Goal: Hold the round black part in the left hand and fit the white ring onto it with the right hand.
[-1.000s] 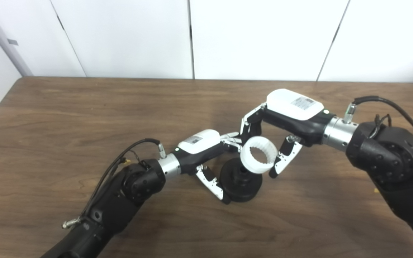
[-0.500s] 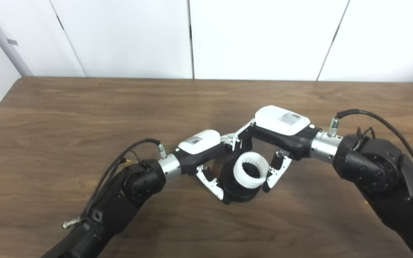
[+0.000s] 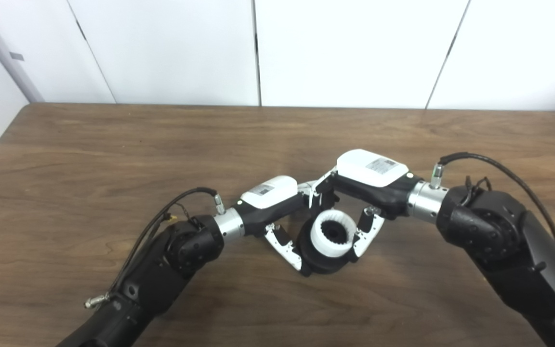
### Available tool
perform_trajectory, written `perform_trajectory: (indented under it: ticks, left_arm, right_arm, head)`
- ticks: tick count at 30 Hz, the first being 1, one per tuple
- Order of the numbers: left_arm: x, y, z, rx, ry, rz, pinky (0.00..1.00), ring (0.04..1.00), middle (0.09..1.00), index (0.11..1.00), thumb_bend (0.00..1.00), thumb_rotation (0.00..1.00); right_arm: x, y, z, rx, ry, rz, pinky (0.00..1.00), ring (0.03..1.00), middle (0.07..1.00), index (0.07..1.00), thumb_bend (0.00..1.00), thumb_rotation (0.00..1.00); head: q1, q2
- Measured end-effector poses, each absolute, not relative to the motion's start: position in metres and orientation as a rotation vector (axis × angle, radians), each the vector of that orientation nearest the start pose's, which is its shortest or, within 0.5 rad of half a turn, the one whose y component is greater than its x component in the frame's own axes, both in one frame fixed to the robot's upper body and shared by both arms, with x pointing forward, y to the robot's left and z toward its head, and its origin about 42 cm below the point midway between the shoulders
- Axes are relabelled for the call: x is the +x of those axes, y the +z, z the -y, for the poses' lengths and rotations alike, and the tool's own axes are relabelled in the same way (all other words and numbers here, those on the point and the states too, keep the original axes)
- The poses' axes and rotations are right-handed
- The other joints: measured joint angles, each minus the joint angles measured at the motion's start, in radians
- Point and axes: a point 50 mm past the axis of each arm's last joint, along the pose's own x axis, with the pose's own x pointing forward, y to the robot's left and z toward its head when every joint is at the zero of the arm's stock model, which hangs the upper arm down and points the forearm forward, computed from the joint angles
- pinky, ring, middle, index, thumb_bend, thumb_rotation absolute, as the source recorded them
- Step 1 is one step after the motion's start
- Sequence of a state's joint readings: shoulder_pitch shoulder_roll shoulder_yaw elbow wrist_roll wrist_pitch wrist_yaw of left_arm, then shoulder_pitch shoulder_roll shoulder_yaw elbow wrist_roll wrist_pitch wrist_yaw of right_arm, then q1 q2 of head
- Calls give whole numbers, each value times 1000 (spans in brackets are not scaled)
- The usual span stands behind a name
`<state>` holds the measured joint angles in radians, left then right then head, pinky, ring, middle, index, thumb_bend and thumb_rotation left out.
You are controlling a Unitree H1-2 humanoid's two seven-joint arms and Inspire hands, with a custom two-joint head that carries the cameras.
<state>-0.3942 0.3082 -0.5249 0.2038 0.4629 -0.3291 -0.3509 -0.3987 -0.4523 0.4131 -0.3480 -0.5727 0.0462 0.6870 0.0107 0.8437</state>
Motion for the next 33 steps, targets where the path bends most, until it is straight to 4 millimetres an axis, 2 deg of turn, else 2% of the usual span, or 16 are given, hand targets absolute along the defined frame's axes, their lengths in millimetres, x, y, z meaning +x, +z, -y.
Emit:
perform_trajectory:
  ticks: [9,15,18,19,20,22,25,28,33]
  left_arm:
    - [358,135,-145,933,-952,387,796,970,889,491,519,78]
    - [358,135,-145,940,-949,386,815,974,890,491,519,78]
    - [358,135,-145,940,-949,386,804,972,891,491,519,79]
    - [358,135,-145,940,-949,386,811,975,892,491,519,79]
    - [358,135,-145,940,-949,386,815,974,892,491,519,79]
    - [358,135,-145,939,-949,386,824,974,891,491,519,79]
    - [358,135,-145,938,-950,385,838,975,893,491,520,77]
    - [357,134,-145,937,-951,383,828,976,893,492,519,78]
    - [358,135,-145,936,-950,384,824,979,890,492,519,77]
  right_arm:
    - [333,242,176,-1215,881,361,755,587,474,496,526,6]
    - [335,241,175,-1218,877,355,754,582,478,493,526,6]
    - [335,241,176,-1205,880,355,703,573,470,526,523,11]
    - [335,241,176,-1203,881,354,697,595,537,618,678,157]
    - [335,241,176,-1202,883,351,692,613,588,685,775,244]
    - [335,241,177,-1206,893,344,674,632,644,760,881,329]
    - [333,245,178,-1218,903,328,685,695,739,823,954,389]
    - [332,249,180,-1241,919,320,704,746,802,852,993,398]
    - [331,258,183,-1257,907,325,715,774,828,860,1000,394]
  head:
    - [3,3]
    - [2,6]
    - [2,6]
    - [2,6]
    - [2,6]
    - [-1,5]
    - [-2,5]
    - [-2,5]
    - [-2,5]
